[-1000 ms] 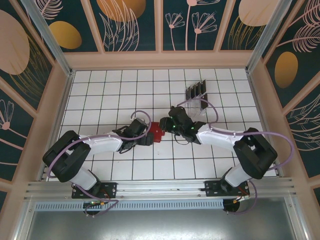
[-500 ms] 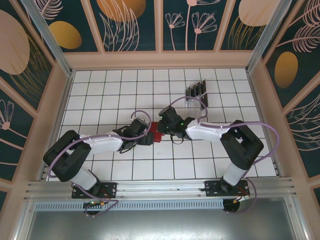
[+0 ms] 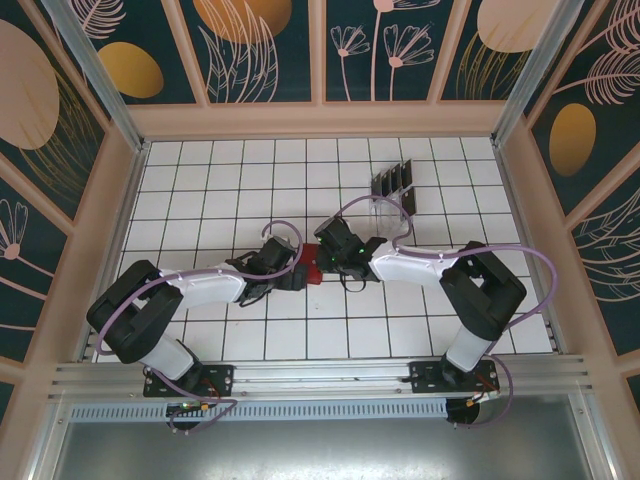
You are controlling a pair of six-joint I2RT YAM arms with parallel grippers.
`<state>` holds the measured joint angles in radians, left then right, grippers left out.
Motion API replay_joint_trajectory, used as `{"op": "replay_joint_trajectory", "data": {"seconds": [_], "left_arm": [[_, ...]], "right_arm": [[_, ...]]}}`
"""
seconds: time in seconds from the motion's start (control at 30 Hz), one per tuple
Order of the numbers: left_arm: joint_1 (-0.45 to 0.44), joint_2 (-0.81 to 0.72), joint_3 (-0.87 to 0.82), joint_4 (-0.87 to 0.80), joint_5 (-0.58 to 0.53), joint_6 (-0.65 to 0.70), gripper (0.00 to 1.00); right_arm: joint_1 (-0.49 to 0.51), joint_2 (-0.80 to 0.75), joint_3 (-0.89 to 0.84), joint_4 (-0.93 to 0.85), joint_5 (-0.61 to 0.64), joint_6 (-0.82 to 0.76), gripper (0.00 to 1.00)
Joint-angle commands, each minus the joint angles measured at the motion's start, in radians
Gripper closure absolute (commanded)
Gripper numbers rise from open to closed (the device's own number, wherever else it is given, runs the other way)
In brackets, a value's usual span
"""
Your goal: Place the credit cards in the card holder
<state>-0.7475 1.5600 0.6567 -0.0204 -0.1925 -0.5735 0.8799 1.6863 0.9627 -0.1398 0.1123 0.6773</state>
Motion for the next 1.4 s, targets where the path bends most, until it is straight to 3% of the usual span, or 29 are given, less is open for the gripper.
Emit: {"op": "replay_joint_trajectory", "data": {"seconds": [0.0, 0.17, 0.5, 1.37], "left_arm": [[0.003, 0.054, -0.022, -0.012, -0.002, -0.005, 0.01], [0.003, 0.054, -0.023, -0.007, 0.000, -0.006, 0.02], [0.002, 0.058, -0.025, -0.001, 0.004, -0.002, 0.02], [0.002, 0.060, -0.035, 0.013, 0.014, -0.002, 0.02]], "right_arm": [[0.007, 0.016, 0.018, -0.028, 0.031, -0.003, 0.88], [0.007, 0.011, 0.022, -0.031, 0.033, -0.002, 1.00], [0.002, -0.018, 0.032, 0.022, -0.031, 0.004, 1.00], [-0.018, 0.097, 0.038, 0.151, -0.160, 0.043, 1.00]]}}
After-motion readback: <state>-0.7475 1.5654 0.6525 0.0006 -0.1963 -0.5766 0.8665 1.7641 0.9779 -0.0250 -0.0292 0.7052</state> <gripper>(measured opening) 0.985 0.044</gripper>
